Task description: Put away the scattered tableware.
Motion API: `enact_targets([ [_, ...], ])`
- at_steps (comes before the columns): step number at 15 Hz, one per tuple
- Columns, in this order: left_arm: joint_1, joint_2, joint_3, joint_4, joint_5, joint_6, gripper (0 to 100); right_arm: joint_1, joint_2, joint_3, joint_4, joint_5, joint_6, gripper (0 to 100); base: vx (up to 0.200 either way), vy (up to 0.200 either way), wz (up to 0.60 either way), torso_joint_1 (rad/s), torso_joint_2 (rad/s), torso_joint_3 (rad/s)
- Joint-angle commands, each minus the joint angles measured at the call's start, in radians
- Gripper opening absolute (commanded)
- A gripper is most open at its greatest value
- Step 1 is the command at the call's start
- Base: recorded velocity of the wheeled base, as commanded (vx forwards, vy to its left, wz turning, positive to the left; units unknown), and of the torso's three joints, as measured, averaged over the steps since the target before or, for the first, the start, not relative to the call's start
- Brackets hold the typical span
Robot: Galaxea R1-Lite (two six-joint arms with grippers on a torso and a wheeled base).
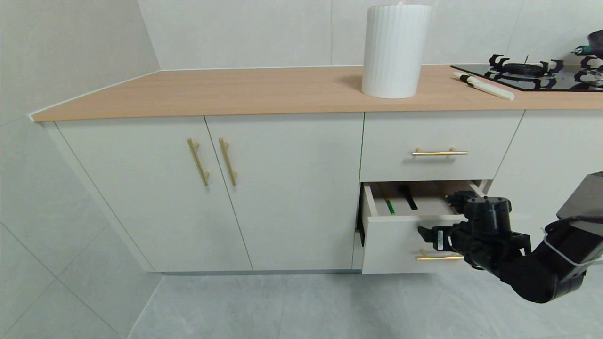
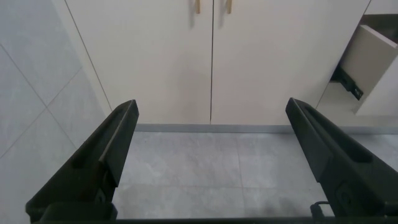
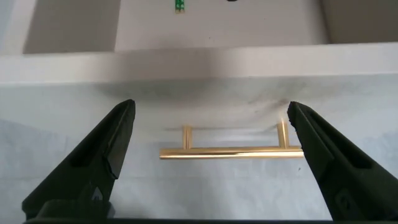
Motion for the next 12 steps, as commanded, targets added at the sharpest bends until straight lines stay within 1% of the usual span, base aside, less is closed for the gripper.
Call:
enact_targets([
  [1,0.001,0.0,0.0,0.0,0.001,-0.001,100,-0.008,0.053,-0.023,-0.032,0.0,-0.012,100,0.0,0.0,0.0,0.0,0.0,0.0],
  [5,0.001,0.0,0.0,0.0,0.001,0.001,100,-0.041,0.087,-0.091,-0.04,0.0,-0.034,100,0.0,0.0,0.0,0.0,0.0,0.0],
  [12,0.001,0.0,0.0,0.0,0.001,0.001,100,-0.044,0.15,-0.203,-0.035,0.009,-0.049,100,0.0,0.0,0.0,0.0,0.0,0.0],
])
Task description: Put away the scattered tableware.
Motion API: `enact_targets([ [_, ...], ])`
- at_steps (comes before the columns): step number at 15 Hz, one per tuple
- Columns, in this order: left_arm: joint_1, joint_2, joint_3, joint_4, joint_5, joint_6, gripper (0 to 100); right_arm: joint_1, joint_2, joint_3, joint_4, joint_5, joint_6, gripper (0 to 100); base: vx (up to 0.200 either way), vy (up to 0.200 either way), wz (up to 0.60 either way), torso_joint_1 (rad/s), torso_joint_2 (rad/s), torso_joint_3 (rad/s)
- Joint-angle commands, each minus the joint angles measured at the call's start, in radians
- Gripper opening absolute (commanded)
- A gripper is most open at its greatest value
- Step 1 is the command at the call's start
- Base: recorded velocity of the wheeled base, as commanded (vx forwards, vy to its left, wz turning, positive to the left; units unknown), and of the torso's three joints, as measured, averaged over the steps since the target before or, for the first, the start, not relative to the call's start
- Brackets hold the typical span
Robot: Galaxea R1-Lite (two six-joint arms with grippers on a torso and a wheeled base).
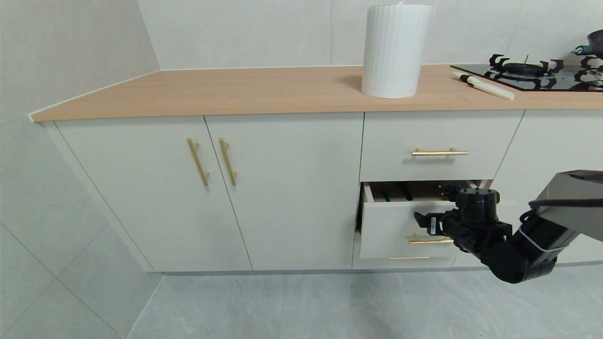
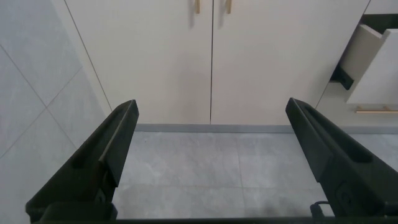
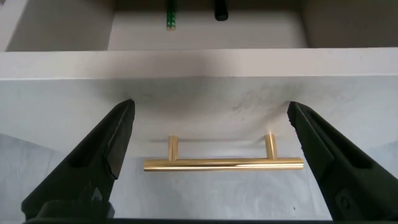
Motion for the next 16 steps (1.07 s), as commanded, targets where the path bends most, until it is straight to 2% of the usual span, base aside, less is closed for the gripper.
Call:
enact_targets([
  [1,0.0,0.0,0.0,0.0,0.001,-0.001,100,-0.004,0.035,-0.038,0.001,0.0,-0.001,100,0.0,0.0,0.0,0.0,0.0,0.0],
  [16,0.0,0.0,0.0,0.0,0.001,-0.001,100,-0.009,0.133,-0.237,0.003,0.0,-0.02,100,0.0,0.0,0.0,0.0,0.0,0.0],
])
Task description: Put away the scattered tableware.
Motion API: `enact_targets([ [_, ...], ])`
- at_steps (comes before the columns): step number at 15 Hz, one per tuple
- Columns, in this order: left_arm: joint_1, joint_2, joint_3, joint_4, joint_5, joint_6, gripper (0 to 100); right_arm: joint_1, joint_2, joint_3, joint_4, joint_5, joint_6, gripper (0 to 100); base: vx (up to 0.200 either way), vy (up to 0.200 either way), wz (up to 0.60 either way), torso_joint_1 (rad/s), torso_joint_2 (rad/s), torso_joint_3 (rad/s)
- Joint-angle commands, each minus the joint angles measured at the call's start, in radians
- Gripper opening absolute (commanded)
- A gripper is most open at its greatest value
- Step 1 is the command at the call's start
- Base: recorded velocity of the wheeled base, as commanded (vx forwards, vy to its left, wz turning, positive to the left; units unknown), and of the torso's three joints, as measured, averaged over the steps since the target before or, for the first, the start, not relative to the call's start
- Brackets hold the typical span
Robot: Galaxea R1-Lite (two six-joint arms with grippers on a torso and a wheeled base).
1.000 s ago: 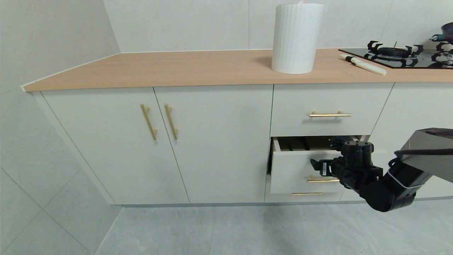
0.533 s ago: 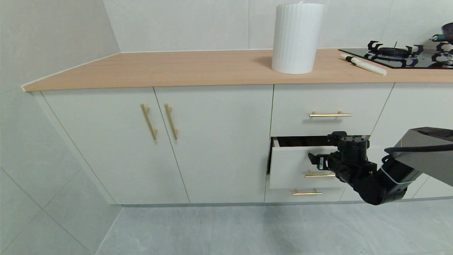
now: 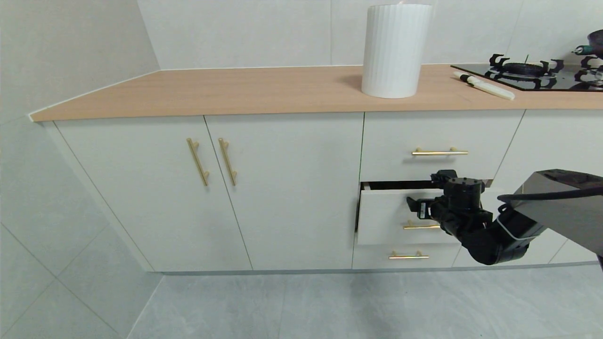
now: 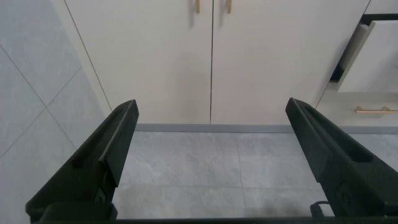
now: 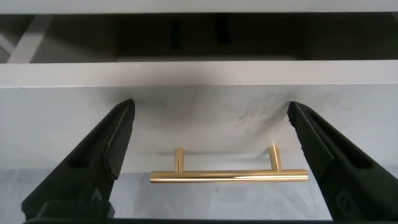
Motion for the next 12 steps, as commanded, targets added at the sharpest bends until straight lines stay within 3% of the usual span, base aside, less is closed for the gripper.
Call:
enact_targets([
  [1,0.001,0.0,0.0,0.0,0.001,-0.001,100,-0.001,0.021,-0.011,-0.006,-0.002,0.002,100,0.0,0.0,0.0,0.0,0.0,0.0],
  [12,0.001,0.0,0.0,0.0,0.001,-0.001,100,-0.019,0.121,-0.1,-0.066,-0.019,0.005,100,0.0,0.0,0.0,0.0,0.0,0.0],
])
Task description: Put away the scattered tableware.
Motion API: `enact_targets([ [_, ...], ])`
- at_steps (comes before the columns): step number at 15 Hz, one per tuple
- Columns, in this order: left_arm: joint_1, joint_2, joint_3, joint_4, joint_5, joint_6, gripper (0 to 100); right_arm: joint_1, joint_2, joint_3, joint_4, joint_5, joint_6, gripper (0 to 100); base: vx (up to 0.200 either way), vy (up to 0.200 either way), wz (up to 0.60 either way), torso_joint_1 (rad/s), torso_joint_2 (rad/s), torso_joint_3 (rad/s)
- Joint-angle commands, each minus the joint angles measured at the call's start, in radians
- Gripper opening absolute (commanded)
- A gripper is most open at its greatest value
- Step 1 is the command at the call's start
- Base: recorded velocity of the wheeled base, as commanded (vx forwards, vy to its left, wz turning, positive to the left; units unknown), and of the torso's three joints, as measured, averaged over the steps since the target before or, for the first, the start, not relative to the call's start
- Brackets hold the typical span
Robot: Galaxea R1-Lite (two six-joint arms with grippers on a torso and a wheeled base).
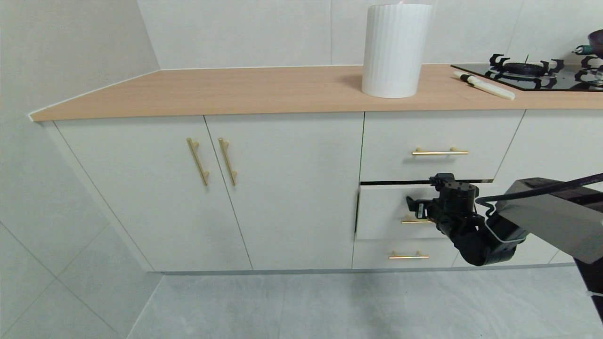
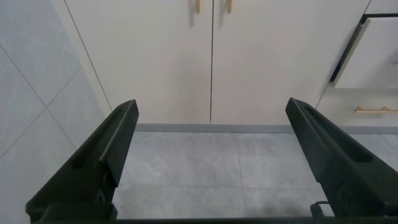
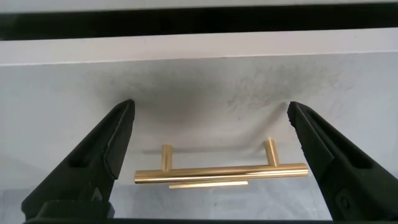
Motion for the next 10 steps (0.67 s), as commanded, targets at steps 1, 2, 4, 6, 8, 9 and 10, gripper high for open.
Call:
enact_targets([
  [1,0.0,0.0,0.0,0.0,0.001,0.001,100,-0.002,0.023,-0.028,0.0,-0.012,0.0,100,0.0,0.0,0.0,0.0,0.0,0.0],
  [2,0.0,0.0,0.0,0.0,0.001,0.0,100,-0.003,0.024,-0.033,0.0,-0.016,0.0,100,0.0,0.0,0.0,0.0,0.0,0.0],
  [4,0.0,0.0,0.0,0.0,0.001,0.001,100,-0.013,0.046,-0.073,-0.009,-0.048,0.002,100,0.0,0.0,0.0,0.0,0.0,0.0],
  [6,0.0,0.0,0.0,0.0,0.001,0.0,100,-0.016,0.055,-0.082,-0.023,-0.054,0.002,100,0.0,0.0,0.0,0.0,0.0,0.0],
  [8,0.0,0.0,0.0,0.0,0.001,0.001,100,-0.016,0.072,-0.11,-0.026,-0.065,0.002,100,0.0,0.0,0.0,0.0,0.0,0.0],
  [9,0.0,0.0,0.0,0.0,0.001,0.001,100,-0.017,0.078,-0.119,-0.026,-0.083,0.002,100,0.0,0.0,0.0,0.0,0.0,0.0],
  [10,0.0,0.0,0.0,0.0,0.001,0.001,100,-0.019,0.084,-0.128,-0.026,-0.089,0.002,100,0.0,0.0,0.0,0.0,0.0,0.0],
])
